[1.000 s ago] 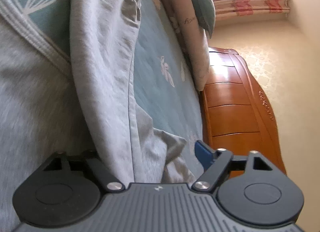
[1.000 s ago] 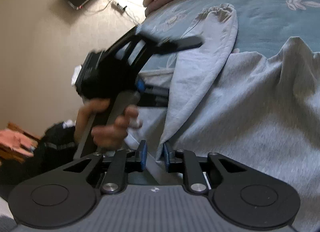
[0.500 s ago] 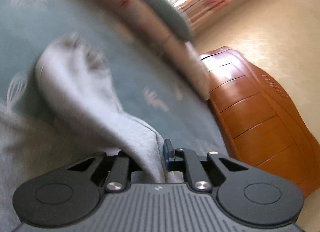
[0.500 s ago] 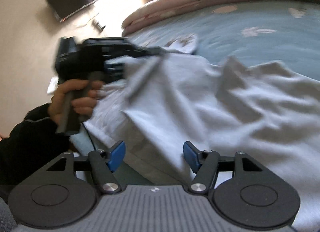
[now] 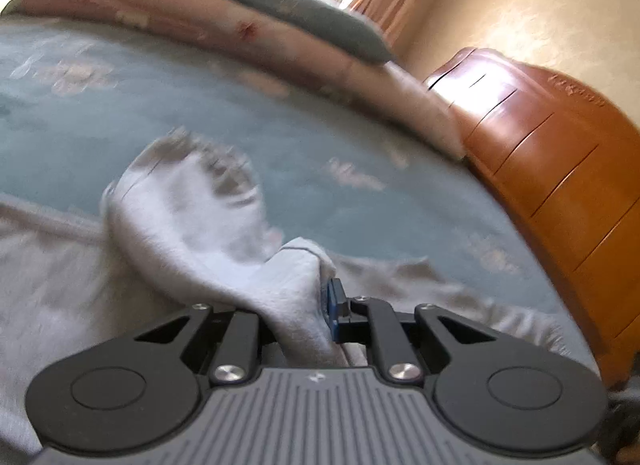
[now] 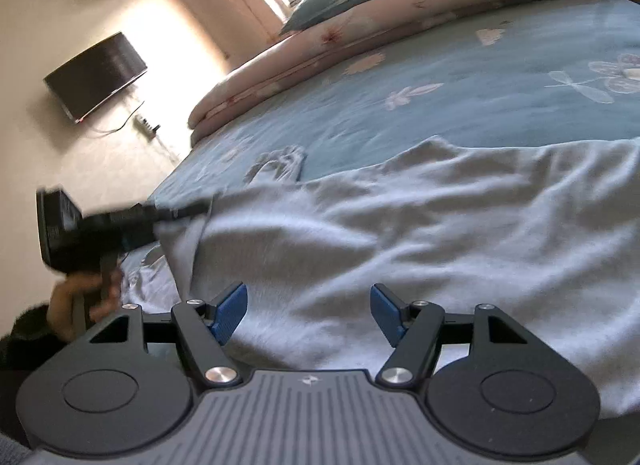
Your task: Fold clothes
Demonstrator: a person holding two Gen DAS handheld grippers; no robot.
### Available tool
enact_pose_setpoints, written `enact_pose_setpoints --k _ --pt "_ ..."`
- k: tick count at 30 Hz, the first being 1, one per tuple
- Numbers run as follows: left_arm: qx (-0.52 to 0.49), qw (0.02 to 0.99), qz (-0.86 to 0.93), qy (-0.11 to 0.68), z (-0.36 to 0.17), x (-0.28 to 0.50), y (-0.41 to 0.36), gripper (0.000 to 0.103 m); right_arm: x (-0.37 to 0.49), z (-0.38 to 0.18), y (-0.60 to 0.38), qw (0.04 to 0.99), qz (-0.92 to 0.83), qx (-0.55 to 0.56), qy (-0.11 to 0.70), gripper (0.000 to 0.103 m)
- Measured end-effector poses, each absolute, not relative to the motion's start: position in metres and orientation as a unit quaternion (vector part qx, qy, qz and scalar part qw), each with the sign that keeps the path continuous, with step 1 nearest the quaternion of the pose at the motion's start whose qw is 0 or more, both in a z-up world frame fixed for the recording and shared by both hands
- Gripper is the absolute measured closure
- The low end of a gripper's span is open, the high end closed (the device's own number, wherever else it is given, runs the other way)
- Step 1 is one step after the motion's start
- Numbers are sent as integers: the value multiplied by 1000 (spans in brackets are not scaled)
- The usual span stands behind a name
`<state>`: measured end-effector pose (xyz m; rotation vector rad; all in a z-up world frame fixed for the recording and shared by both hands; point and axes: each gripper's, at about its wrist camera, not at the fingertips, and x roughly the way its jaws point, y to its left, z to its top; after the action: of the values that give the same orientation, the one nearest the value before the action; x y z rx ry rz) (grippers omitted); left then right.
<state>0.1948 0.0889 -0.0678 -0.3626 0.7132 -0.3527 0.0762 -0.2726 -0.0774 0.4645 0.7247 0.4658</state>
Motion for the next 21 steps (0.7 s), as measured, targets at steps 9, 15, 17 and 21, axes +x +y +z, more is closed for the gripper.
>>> enact_pose_setpoints --k 9,15,17,21 --pt "-180 905 -147 356 -84 207 104 89 68 -82 -289 895 163 222 351 31" --pt "-182 910 -147 341 -75 218 102 89 57 -75 -290 918 113 129 357 31" --pt "-186 907 -137 351 -82 223 104 89 52 -72 -283 926 99 54 360 31" --pt "-210 895 -136 368 -93 227 110 91 44 -71 -276 921 82 -70 373 31"
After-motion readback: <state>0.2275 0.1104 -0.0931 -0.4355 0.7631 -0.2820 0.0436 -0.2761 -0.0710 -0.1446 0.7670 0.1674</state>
